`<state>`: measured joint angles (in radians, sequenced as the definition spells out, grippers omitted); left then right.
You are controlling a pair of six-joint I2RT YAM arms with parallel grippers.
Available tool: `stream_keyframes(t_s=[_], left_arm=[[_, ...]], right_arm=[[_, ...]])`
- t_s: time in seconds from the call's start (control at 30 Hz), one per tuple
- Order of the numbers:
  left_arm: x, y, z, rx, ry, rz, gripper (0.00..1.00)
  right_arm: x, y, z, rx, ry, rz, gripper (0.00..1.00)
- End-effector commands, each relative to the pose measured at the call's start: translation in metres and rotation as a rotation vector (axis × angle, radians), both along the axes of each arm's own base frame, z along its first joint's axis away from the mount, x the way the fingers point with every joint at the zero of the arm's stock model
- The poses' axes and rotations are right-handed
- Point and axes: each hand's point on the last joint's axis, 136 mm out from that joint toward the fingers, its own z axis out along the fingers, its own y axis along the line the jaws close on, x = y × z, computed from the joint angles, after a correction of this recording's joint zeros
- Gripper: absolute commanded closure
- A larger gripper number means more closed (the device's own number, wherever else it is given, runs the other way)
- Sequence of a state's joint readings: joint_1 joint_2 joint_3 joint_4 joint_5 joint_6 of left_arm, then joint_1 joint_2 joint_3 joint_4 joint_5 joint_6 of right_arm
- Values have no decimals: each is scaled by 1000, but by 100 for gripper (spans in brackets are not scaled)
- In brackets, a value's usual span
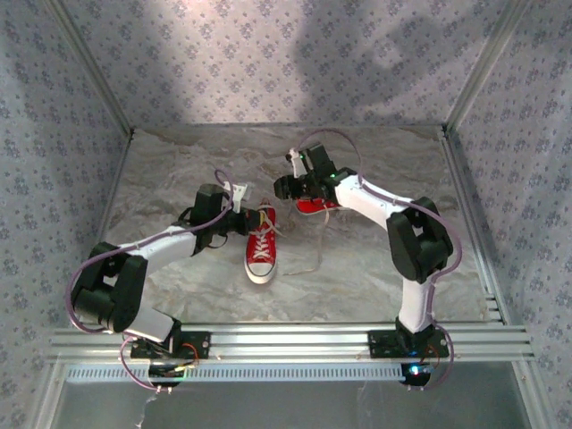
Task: Tie the shoes
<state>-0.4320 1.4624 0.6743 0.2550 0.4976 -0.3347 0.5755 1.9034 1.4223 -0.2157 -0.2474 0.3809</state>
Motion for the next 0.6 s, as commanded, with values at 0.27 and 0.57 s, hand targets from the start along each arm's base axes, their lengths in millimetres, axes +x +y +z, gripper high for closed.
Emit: stream_keyframes(t_s=[0.27,0.57], left_arm=[[-1,2,-1,0,-23,-5,100],[-3,2,-1,-1,-17,-7,100]], right_arm=[[-2,6,-40,125,388,-502,53],[-5,21,-47,255,471,-502,43]])
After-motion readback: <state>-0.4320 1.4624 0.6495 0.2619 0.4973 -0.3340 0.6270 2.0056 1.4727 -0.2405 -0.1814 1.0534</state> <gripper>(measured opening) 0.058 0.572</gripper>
